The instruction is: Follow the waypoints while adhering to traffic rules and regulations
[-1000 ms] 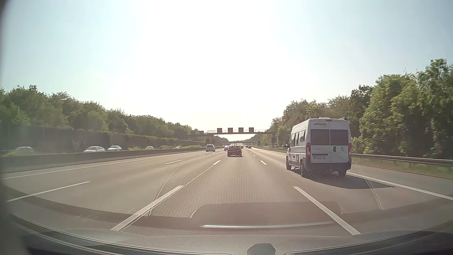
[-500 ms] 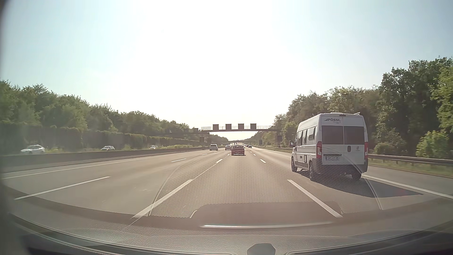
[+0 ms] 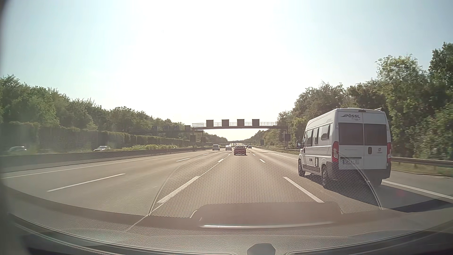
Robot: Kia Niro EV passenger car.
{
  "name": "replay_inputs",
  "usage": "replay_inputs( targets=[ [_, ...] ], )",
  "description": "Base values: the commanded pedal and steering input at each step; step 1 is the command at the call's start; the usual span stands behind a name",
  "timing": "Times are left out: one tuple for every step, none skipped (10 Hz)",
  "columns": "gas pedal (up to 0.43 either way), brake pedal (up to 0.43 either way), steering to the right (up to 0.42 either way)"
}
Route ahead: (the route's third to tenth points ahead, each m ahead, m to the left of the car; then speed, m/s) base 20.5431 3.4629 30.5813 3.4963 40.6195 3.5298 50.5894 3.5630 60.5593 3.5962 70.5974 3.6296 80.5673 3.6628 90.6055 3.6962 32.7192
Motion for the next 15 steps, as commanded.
replay_inputs(
  targets=[
    [0.24,0.03,0.0],
    [0.24,0.03,0.001],
    [0.209,0.03,0.001],
    [0.209,0.03,0.001],
    [0.189,0.03,0.001],
    [0.169,0.03,0.001],
    [0.15,0.03,0.001],
    [0.138,0.03,0.001],
    [0.13,0.03,0.001],
    [0.11,0.03,0.001],
    [0.11,0.03,0.001],
    [0.098,0.03,0.0],
    [0.098,0.03,0.0],
    [0.098,0.03,0.001],
    [0.087,0.03,0.002]
  ],
)
